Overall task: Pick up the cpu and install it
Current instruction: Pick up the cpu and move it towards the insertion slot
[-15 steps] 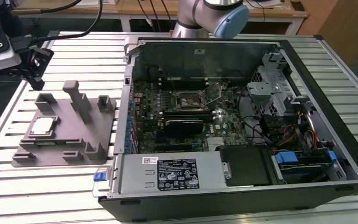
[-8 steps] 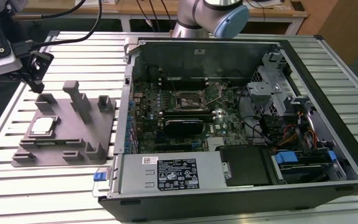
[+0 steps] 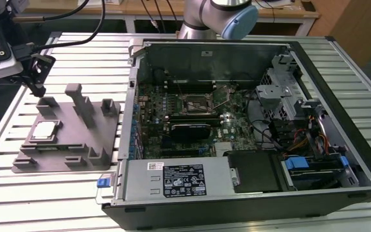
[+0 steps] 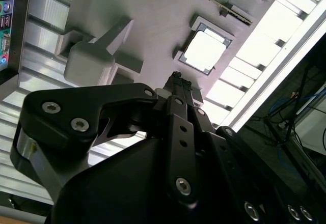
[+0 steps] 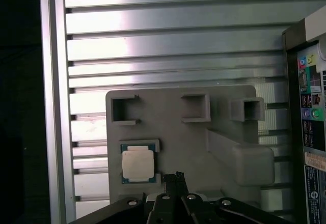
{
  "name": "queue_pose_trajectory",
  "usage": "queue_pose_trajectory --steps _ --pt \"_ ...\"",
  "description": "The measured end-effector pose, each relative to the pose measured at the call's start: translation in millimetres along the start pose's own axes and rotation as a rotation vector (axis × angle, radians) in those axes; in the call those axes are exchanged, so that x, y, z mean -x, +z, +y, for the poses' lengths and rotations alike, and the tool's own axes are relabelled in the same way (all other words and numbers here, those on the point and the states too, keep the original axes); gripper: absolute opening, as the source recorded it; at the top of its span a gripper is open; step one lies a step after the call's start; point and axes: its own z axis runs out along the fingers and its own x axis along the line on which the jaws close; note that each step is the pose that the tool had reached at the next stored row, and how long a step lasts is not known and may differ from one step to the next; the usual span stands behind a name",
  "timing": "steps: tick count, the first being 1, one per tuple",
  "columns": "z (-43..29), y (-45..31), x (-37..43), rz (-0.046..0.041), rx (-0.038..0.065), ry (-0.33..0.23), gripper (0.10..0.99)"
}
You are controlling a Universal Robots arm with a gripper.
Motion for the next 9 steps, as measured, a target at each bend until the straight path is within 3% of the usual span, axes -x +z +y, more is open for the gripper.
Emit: queue_pose_trajectory --steps 9 --pt "-0.3 2.6 -3.2 -0.0001 0.000 0.000 0.106"
